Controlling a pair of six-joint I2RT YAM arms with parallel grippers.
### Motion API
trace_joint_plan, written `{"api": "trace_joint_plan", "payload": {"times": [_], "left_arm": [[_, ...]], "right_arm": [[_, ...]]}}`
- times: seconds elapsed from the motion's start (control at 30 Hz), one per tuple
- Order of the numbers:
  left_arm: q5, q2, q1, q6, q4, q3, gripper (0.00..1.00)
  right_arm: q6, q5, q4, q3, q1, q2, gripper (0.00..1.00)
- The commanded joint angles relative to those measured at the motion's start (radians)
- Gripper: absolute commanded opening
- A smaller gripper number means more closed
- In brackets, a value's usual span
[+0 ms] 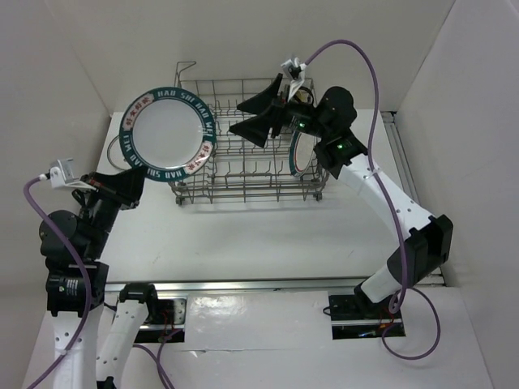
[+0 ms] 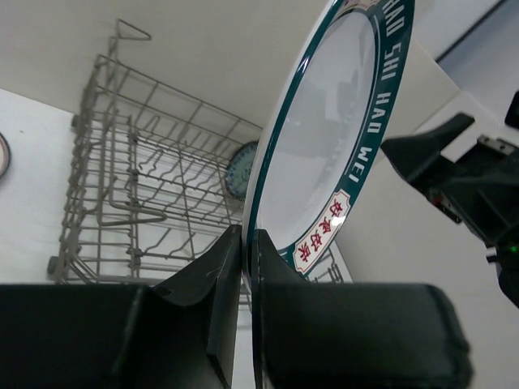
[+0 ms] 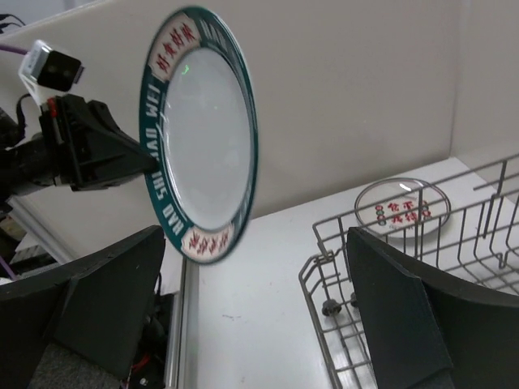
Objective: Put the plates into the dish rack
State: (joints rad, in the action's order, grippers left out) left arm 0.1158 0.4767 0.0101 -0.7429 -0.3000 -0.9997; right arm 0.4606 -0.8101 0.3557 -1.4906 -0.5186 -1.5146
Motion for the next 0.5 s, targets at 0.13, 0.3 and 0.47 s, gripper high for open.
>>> {"api": "trace_joint_plan", "payload": {"times": [0.13,0.3,0.47], "left_arm": [[0.157,0.003,-0.002,-0.073,0.157,0.033,0.00],[0.208,0.013,-0.002,-0.084,0.196,0.053,0.00],[0.238,0.023,-0.002,-0.095,0.219,0.078,0.00]], "right_arm": [[-0.075,-0.008,-0.035,-0.103,-0.070,-0.051,0.99],[-0.076,0.015,-0.046,-0.138,-0.093,-0.113,0.98],[0.004,-0.014,0.017,-0.138,-0.113,-0.150,0.50]]}}
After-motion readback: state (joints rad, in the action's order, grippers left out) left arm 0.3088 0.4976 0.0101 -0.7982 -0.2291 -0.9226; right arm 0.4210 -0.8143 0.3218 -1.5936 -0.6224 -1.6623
